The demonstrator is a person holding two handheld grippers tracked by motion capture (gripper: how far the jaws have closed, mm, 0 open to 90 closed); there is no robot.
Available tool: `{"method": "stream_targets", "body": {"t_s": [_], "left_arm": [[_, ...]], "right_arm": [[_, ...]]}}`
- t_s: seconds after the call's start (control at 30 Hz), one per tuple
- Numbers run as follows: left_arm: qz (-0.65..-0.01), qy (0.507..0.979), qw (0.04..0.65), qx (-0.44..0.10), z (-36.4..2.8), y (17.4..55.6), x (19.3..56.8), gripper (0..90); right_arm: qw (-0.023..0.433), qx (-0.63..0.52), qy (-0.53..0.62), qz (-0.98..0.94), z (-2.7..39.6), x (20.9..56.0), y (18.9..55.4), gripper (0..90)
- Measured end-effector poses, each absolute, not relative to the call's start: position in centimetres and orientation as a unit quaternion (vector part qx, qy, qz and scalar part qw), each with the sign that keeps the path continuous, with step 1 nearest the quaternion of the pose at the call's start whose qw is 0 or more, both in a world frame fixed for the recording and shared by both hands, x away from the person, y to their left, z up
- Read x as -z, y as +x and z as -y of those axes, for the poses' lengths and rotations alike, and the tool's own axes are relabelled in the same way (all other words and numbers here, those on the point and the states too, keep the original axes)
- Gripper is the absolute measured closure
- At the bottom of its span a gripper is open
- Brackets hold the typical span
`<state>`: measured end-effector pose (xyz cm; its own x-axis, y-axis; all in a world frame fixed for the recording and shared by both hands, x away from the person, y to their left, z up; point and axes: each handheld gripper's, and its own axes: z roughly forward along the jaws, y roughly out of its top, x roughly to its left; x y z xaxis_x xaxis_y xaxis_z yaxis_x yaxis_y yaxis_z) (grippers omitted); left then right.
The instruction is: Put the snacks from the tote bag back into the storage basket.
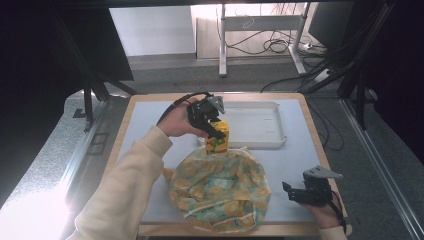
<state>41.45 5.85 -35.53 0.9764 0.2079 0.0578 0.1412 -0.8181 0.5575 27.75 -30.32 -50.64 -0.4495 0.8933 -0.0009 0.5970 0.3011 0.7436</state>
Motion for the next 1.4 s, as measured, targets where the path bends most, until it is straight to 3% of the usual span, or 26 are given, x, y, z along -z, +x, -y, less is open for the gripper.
{"method": "stream_targets", "body": {"t_s": [1.4], "left_arm": [[-0.112, 0.949, 0.286, -0.073, -6.9, 45.8, 36.2, 52.2]], "right_arm": [[0.215, -0.360, 0.469, -0.778, 30.3, 50.4, 27.6, 15.4]]}}
